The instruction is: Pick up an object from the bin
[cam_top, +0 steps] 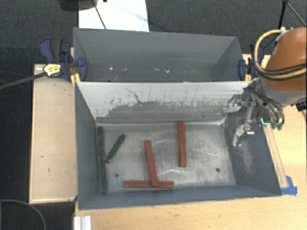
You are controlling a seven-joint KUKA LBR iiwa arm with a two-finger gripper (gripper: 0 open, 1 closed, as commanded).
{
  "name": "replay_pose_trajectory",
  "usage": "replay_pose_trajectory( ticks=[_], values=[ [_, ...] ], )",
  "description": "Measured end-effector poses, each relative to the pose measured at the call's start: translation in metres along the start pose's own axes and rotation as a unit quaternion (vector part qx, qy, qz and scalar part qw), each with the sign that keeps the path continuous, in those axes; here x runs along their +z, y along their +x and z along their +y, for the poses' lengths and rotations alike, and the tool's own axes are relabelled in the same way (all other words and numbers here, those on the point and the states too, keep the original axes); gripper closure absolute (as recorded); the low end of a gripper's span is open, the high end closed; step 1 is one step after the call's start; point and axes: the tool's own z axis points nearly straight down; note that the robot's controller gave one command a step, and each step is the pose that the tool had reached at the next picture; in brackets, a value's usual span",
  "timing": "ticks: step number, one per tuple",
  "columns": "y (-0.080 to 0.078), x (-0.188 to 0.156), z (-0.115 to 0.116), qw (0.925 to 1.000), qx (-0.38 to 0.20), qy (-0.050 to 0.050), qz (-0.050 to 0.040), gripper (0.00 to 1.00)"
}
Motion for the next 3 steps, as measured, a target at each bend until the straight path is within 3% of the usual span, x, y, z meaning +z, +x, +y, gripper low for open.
replay_pose_trajectory(
  ticks=[2,3],
  values=[
    [-0.002,-0.004,0.001,1.0,-0.002,0.001,-0.0037,0.0],
    [0.019,-0.064,0.052,0.9943,-0.107,0.001,-0.0039,1.0]
  ],
)
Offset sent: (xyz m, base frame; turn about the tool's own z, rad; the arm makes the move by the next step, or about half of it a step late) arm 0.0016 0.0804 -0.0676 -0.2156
